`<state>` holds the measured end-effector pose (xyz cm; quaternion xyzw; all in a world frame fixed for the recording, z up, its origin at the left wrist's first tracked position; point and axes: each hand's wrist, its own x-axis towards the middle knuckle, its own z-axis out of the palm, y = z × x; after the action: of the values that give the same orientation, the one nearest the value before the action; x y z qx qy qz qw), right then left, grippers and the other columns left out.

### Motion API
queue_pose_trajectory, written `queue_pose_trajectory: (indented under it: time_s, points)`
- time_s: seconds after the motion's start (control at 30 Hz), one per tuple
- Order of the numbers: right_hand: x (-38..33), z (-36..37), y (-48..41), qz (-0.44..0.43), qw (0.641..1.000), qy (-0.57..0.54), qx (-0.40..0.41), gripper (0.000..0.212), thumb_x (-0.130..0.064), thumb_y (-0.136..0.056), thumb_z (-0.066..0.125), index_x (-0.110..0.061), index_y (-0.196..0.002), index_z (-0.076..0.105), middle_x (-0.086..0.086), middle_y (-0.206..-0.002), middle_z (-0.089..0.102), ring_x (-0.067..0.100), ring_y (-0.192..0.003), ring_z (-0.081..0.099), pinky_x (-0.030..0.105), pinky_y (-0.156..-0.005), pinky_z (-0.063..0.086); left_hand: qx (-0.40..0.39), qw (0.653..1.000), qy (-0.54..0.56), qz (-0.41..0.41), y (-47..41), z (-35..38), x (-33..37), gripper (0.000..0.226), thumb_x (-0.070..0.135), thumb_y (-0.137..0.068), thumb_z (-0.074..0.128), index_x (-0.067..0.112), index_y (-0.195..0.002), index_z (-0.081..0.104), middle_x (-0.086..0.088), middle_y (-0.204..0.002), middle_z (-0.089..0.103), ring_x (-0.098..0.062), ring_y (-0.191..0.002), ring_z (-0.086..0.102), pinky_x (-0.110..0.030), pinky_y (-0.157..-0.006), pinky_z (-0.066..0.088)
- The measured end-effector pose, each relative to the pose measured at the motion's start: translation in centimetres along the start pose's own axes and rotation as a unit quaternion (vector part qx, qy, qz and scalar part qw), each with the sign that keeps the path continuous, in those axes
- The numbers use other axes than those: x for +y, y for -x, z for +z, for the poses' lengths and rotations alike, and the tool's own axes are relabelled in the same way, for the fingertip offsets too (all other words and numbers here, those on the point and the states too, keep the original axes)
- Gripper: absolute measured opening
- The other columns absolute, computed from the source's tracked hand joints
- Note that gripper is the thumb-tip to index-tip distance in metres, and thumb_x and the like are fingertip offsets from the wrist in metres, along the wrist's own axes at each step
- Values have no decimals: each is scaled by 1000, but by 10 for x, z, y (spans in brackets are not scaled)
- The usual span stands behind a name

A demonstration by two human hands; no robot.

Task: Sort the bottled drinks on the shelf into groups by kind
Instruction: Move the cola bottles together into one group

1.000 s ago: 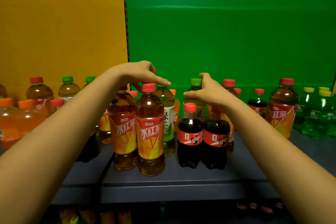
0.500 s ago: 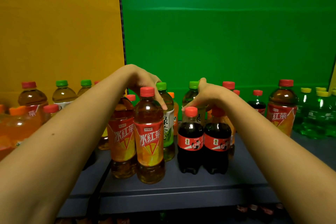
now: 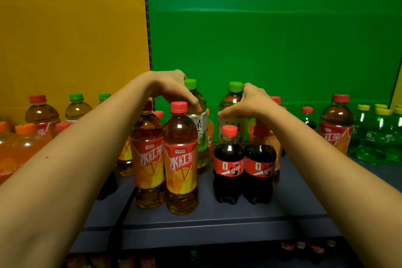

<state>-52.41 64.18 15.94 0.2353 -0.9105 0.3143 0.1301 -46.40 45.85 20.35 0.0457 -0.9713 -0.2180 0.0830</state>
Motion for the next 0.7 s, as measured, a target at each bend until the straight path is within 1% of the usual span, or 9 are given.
queue_pose_trajectory:
  time_s: [0.13, 0.2, 0.27, 0.33, 0.43, 0.5, 0.57, 0.63, 0.7]
  points:
    - [-8, -17, -4, -16, 997, -51, 62, 73, -50, -60, 80, -10, -113, 52, 11, -118, 59, 31, -109, 54, 39, -88, 47, 93, 988, 115, 49, 6, -15, -2, 36, 23, -66, 80, 6, -95, 66, -2, -89, 68, -13, -81, 62, -18, -60, 51]
    - [-13, -25, -6, -25, 990, -98, 95, 81, -50, -61, 79, -11, -124, 48, 11, -126, 56, 31, -116, 52, 42, -95, 45, 157, 969, 174, 75, 9, -18, 0, 27, 22, -69, 78, 12, -92, 66, 2, -87, 67, -10, -84, 61, -20, -64, 51]
    - [-20, -32, -7, -54, 980, -140, 133, 86, -47, -64, 78, -10, -133, 42, 10, -133, 52, 28, -123, 47, 42, -102, 41, 228, 938, 241, 98, 11, -19, 5, 24, 23, -71, 77, 16, -92, 67, 5, -87, 67, -8, -85, 60, -23, -71, 50]
    - [-28, -38, -6, -99, 964, -174, 176, 83, -45, -67, 77, -12, -134, 41, 8, -134, 51, 25, -125, 46, 41, -104, 39, 290, 903, 289, 132, 15, -19, 14, 24, 23, -73, 75, 17, -94, 67, 6, -87, 66, -3, -80, 58, -18, -65, 47]
    - [-42, -44, -2, -150, 924, -259, 236, 73, -39, -67, 79, -16, -129, 46, 1, -121, 58, 18, -115, 53, 34, -102, 40, 374, 840, 344, 191, 21, -21, 32, 19, 24, -70, 75, 20, -85, 65, 7, -81, 64, 0, -72, 56, -10, -60, 45]
    - [-52, -48, 0, -171, 894, -316, 266, 70, -34, -68, 79, -16, -128, 47, -5, -110, 56, 11, -105, 54, 24, -97, 41, 423, 789, 391, 213, 28, -26, 43, 17, 27, -66, 70, 22, -80, 62, 7, -78, 64, 2, -67, 57, -13, -63, 47]
    - [-61, -55, 4, -195, 862, -369, 288, 71, -32, -67, 79, -14, -127, 48, -6, -106, 55, 8, -99, 55, 23, -96, 43, 451, 740, 443, 229, 35, -34, 49, 13, 24, -70, 69, 21, -79, 61, 7, -76, 64, 1, -63, 58, -17, -63, 48]
    - [-68, -62, 10, -216, 834, -412, 295, 71, -37, -62, 77, -14, -124, 49, -6, -101, 57, 8, -92, 58, 28, -95, 47, 457, 717, 475, 228, 48, -41, 55, 9, 20, -77, 68, 20, -80, 60, 5, -76, 63, -4, -65, 58, -20, -62, 47]
    - [-74, -68, 17, -232, 816, -441, 293, 71, -44, -57, 75, -17, -118, 50, -2, -99, 60, 11, -89, 60, 31, -92, 49, 451, 712, 489, 225, 63, -48, 55, 12, 25, -74, 68, 20, -81, 60, 3, -75, 62, -8, -65, 56, -20, -59, 46]
